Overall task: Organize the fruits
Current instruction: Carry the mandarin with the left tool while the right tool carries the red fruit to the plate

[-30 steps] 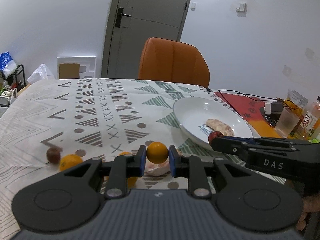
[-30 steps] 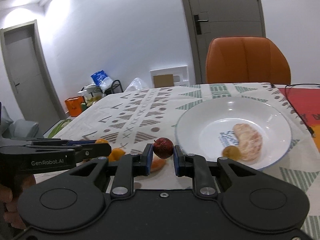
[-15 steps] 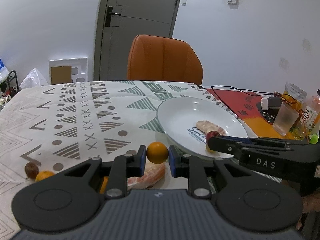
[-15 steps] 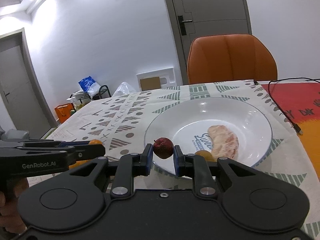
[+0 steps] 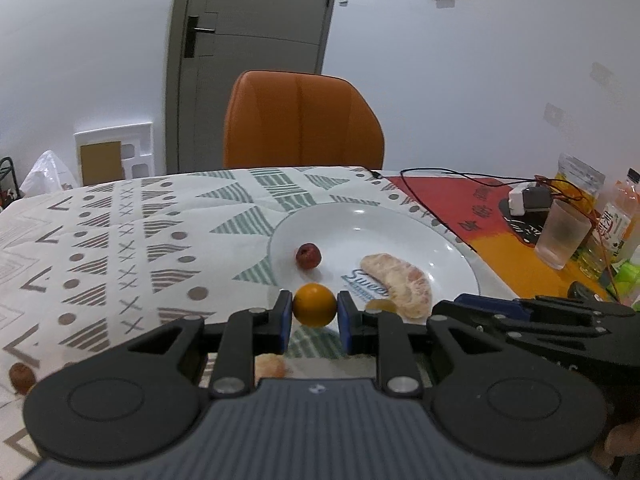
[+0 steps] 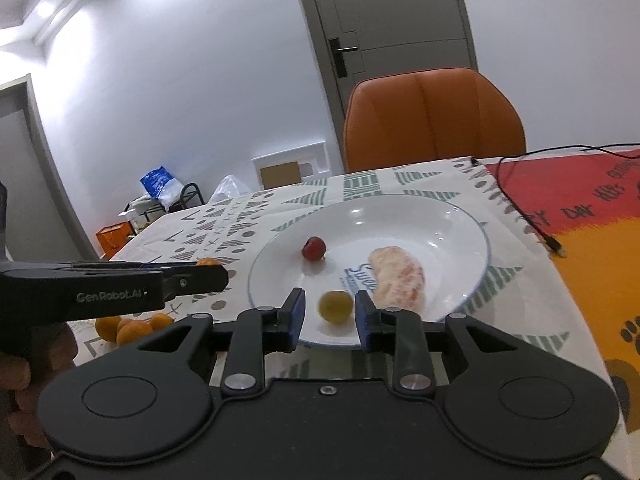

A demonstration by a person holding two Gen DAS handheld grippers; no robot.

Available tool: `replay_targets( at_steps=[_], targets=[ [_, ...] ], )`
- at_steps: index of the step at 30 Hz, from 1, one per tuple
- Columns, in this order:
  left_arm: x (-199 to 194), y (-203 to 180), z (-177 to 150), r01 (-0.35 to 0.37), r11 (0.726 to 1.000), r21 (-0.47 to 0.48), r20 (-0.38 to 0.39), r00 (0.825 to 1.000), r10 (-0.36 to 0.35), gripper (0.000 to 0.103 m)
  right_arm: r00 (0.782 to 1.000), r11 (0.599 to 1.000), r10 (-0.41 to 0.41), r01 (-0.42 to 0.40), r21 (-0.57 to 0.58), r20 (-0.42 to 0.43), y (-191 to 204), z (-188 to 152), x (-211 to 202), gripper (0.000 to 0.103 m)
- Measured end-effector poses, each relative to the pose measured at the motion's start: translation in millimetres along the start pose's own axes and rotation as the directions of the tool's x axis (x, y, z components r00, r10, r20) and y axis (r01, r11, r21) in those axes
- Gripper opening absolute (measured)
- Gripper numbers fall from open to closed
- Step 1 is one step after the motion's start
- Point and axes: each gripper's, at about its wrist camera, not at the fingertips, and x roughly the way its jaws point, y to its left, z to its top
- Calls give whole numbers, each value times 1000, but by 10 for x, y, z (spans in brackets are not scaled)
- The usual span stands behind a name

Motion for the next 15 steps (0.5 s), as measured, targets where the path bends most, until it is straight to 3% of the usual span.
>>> replay_targets(
  at_steps=[15],
  targets=[
    [240,-218,98,25,999,21,-14,1000,-25,23,1000,999,-23,23,42,17,-266,-9,-154,34]
  ],
)
